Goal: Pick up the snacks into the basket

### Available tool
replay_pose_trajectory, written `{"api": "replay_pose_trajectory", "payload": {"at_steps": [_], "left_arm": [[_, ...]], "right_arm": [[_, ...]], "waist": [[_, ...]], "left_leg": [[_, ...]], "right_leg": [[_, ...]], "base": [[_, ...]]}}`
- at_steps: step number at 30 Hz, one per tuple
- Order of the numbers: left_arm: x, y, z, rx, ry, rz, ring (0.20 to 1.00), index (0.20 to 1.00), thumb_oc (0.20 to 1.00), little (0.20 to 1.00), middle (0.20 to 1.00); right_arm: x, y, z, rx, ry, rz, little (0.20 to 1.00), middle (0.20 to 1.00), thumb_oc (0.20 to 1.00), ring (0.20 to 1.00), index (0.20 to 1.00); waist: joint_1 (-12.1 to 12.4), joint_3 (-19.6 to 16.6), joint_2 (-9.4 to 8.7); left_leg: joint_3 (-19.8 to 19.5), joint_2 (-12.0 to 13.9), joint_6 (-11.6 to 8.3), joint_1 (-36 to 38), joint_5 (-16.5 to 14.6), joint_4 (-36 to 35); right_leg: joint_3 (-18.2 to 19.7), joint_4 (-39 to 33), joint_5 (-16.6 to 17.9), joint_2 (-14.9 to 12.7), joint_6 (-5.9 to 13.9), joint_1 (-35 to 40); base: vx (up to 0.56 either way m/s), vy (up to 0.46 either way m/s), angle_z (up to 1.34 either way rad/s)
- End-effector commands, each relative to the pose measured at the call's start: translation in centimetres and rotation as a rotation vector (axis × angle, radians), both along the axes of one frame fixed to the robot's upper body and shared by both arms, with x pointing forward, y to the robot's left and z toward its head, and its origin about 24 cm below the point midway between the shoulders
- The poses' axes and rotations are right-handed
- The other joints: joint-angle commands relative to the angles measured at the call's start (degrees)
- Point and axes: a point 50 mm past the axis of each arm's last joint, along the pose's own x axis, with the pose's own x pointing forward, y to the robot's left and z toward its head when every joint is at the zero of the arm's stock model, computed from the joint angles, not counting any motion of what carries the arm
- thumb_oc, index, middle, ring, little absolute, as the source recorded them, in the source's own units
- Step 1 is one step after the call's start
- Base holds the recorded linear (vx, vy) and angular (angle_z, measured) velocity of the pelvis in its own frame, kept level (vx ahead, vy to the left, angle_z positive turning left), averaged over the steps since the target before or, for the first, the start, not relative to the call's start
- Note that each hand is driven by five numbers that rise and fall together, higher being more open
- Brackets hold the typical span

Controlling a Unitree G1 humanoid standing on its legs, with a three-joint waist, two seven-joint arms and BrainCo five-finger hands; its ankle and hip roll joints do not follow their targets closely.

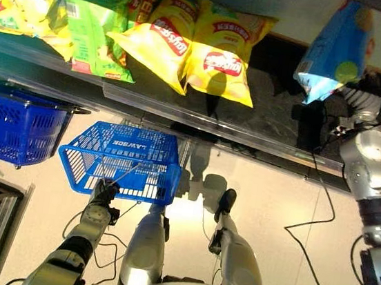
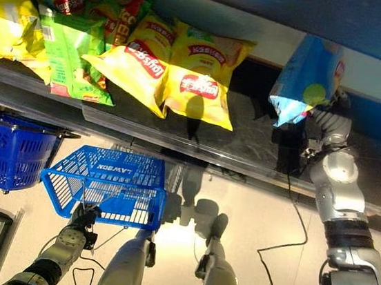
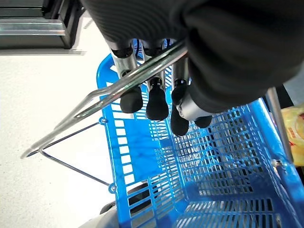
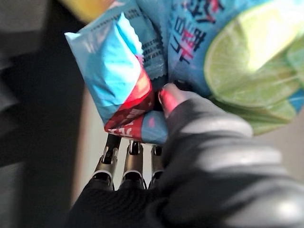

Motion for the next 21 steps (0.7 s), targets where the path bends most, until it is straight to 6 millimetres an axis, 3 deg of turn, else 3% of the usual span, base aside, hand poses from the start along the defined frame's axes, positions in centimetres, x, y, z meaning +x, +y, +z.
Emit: {"api": "replay_pose_trajectory", "payload": {"at_steps": [1,4,10,12,13,15,16,17,18,20,21], "left_arm": [[-3.8,3.6,-1.1,0.116,0.155,0.041,0.200,0.200,0.200,0.200,0.200],[-4.1,3.4,-1.5,0.086,0.175,0.057,0.200,0.200,0.200,0.200,0.200],[-4.6,3.7,-1.8,0.061,0.185,0.107,0.200,0.200,0.200,0.200,0.200],[-4.7,3.9,-1.7,0.056,0.180,0.120,0.200,0.200,0.200,0.200,0.200],[-4.7,3.9,-1.7,0.056,0.181,0.119,0.200,0.200,0.200,0.200,0.200],[-4.9,4.2,-1.8,0.044,0.184,0.134,0.200,0.200,0.200,0.200,0.200],[-5.1,4.2,-1.9,0.032,0.180,0.155,0.200,0.200,0.200,0.200,0.200],[-5.1,4.2,-1.8,0.024,0.176,0.162,0.200,0.200,0.200,0.200,0.200],[-5.1,4.4,-1.8,0.009,0.167,0.191,0.200,0.200,0.200,0.200,0.200],[-5.0,4.4,-1.7,-0.010,0.153,0.216,0.200,0.200,0.200,0.200,0.200],[-5.0,4.4,-1.7,-0.010,0.153,0.217,0.200,0.200,0.200,0.200,0.200]], "right_arm": [[-1.5,0.1,2.7,-0.013,-0.157,0.062,0.200,0.200,0.200,0.200,0.200],[-3.5,2.0,1.9,-0.131,-0.147,0.177,0.200,0.200,0.200,0.200,0.200],[-5.9,2.9,-1.4,-0.139,-0.063,0.258,0.200,0.200,0.200,0.200,0.200],[-7.4,3.4,-4.1,-0.199,0.050,0.303,0.200,0.200,0.200,0.200,0.200],[-7.5,3.4,-4.1,-0.199,0.051,0.302,0.200,0.200,0.200,0.200,0.200],[-8.4,3.3,-6.0,-0.297,0.157,0.315,0.200,0.200,0.200,0.200,0.200],[-8.8,2.8,-8.3,-0.292,0.259,0.307,0.200,0.200,0.200,0.200,0.200],[-9.1,2.4,-8.6,-0.344,0.284,0.292,0.200,0.200,0.200,0.200,0.200],[-9.8,1.4,-11.9,-0.418,0.442,0.245,0.200,0.200,0.200,0.200,0.200],[-10.3,0.2,-14.4,-0.564,0.575,0.188,0.200,0.200,0.200,0.200,0.200],[-10.3,0.2,-14.4,-0.564,0.575,0.188,0.200,0.200,0.200,0.200,0.200]], "waist": [[0.1,-4.3,-2.28],[-1.2,-4.9,-2.39],[-2.4,-5.4,-2.53],[-3.2,-5.4,-2.73],[-3.2,-5.5,-2.73],[-3.8,-5.6,-2.96],[-4.0,-5.5,-3.09],[-4.2,-5.5,-3.17],[-4.5,-5.5,-3.29],[-4.7,-5.2,-3.37],[-4.7,-5.2,-3.37]], "left_leg": [[-3.0,-2.1,0.45,-2.1,-1.8,0.2],[-2.6,-2.1,0.43,-1.9,-1.8,0.2],[-2.2,-1.9,0.43,-1.3,-2.0,0.2],[-1.9,-1.6,0.41,-0.9,-2.1,0.2],[-1.9,-1.6,0.41,-0.9,-2.1,0.2],[-1.7,-1.4,0.29,-0.5,-2.2,0.3],[-1.6,-1.4,0.27,-0.3,-2.2,0.3],[-1.6,-1.3,0.24,-0.2,-2.3,0.4],[-1.5,-1.2,0.12,0.1,-2.3,0.4],[-1.5,-1.0,0.05,0.3,-2.3,0.5],[-1.5,-1.0,0.04,0.3,-2.3,0.5]], "right_leg": [[2.5,0.6,1.9,-3.8,7.48,-2.4],[3.0,0.6,1.9,-3.8,7.35,-2.5],[3.5,0.8,1.6,-3.5,7.09,-2.4],[3.9,1.0,1.4,-3.3,7.00,-2.4],[3.9,1.0,1.4,-3.3,7.00,-2.4],[4.2,1.1,1.1,-3.1,6.94,-2.2],[4.3,1.2,1.1,-2.9,6.89,-2.1],[4.3,1.4,0.9,-2.9,6.83,-2.1],[4.4,1.6,0.7,-2.7,6.79,-2.0],[4.5,2.0,0.5,-2.6,6.73,-2.0],[4.5,2.0,0.5,-2.6,6.73,-2.0]], "base": [[0.01,-0.012,-0.07],[0.00,-0.014,-0.08],[0.00,-0.015,-0.05],[0.00,-0.015,-0.05],[0.00,0.000,0.00],[0.01,-0.013,-0.06],[0.00,-0.015,-0.13],[0.00,-0.028,-0.14],[0.00,-0.030,-0.09],[0.00,-0.027,-0.08],[-0.01,-0.024,-0.13]]}}
